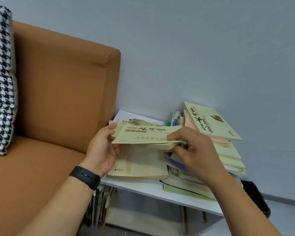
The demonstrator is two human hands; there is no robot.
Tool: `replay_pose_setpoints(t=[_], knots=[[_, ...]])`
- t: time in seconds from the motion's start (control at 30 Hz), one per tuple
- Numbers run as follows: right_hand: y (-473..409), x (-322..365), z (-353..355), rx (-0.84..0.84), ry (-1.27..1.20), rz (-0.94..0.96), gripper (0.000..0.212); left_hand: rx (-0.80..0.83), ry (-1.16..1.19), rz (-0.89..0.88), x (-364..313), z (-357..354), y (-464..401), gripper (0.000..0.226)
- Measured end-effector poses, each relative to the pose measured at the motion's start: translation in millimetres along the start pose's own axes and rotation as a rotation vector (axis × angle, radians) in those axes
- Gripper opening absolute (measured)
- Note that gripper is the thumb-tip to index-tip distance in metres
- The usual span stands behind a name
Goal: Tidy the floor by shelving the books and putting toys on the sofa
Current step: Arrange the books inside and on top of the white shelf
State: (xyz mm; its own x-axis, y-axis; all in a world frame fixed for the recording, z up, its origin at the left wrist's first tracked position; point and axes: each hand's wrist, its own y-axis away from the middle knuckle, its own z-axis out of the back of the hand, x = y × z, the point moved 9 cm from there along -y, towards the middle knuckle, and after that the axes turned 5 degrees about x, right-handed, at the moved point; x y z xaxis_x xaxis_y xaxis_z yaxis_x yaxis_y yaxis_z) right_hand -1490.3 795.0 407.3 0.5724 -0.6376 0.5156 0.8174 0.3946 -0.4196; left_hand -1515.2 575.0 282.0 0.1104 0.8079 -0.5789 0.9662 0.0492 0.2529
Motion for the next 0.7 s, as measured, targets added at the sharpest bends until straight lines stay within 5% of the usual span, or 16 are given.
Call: replay_pose_setpoints(t=[0.07, 0.17, 0.3, 0.47, 0.6, 0.7], knots=[[-3, 2, 1, -0.05, 0.254, 0.106, 0.037, -0.155, -0.005, -0.164, -15, 14, 5, 0.022], [-6, -4, -3, -0.062, 0.32, 0.104, 0.04, -0.288, -0.209, -0.319, -26, 22, 13, 0.022], [-6, -1, -8, -0.146, 0.33, 0.041, 0.025, -0.267, -0.434, -0.311, -22, 19, 15, 0.014], [-7, 8, -11, -0.278, 0.261, -0.009, 0.021, -0.408, -0.655, -0.65, -60, 17, 39, 0.02], [-6, 9, -9, -0.328, 0.232, -0.022, 0.016, -0.359, -0.726, -0.921, -58, -11, 70, 0.019], [-4, 4, -13, -0.309, 0.239, -0.043, 0.015, -0.316, -0.726, -0.929, -45, -16, 71, 0.014]])
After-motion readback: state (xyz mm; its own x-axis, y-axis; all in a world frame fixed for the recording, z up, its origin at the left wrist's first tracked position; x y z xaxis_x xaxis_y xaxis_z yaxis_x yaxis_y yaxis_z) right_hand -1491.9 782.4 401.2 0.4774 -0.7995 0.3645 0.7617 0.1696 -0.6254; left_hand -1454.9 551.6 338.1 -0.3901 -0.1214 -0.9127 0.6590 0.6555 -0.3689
